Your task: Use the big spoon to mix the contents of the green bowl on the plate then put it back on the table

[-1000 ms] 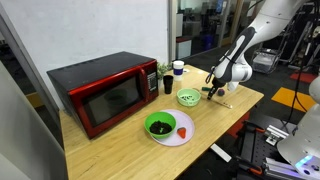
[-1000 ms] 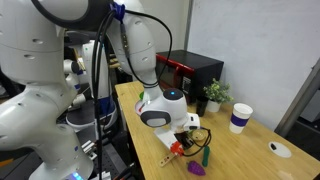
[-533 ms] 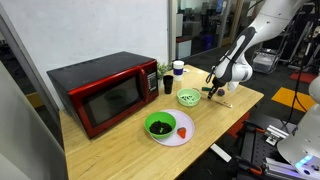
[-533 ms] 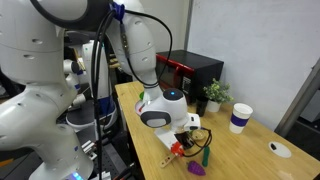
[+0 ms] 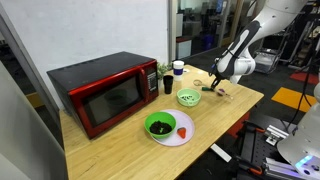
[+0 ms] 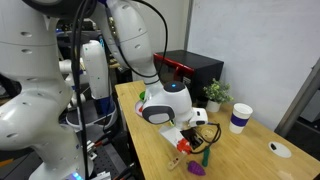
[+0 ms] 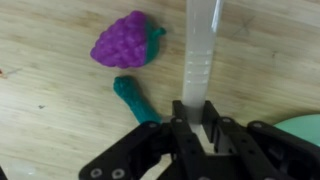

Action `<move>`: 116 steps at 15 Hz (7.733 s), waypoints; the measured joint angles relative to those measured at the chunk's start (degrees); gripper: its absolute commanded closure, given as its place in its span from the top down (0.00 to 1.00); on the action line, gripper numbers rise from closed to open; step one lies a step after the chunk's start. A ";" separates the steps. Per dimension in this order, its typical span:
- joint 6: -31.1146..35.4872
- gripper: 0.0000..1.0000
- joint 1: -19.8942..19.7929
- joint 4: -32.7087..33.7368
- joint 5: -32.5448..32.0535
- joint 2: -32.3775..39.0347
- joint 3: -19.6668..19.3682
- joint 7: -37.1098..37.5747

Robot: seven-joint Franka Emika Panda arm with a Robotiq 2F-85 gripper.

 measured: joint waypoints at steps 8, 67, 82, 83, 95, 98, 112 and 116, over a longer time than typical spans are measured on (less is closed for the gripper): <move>-13.67 0.06 7.39 2.24 -9.55 -12.48 -6.29 3.39; -64.28 0.22 47.53 20.16 -35.44 -14.30 7.72 -7.45; -63.53 0.06 46.71 28.09 -44.51 -6.65 6.05 -10.07; -63.53 0.06 46.72 29.20 -45.59 -5.52 6.04 -10.47; -63.77 0.06 50.02 39.97 -58.93 -2.04 9.24 -16.34; -63.77 0.06 50.42 40.20 -61.10 -2.08 9.81 -18.15; -64.01 0.06 51.14 33.92 -63.57 -2.83 10.97 -20.51; -64.05 0.06 50.40 30.85 -64.34 -3.54 9.97 -19.72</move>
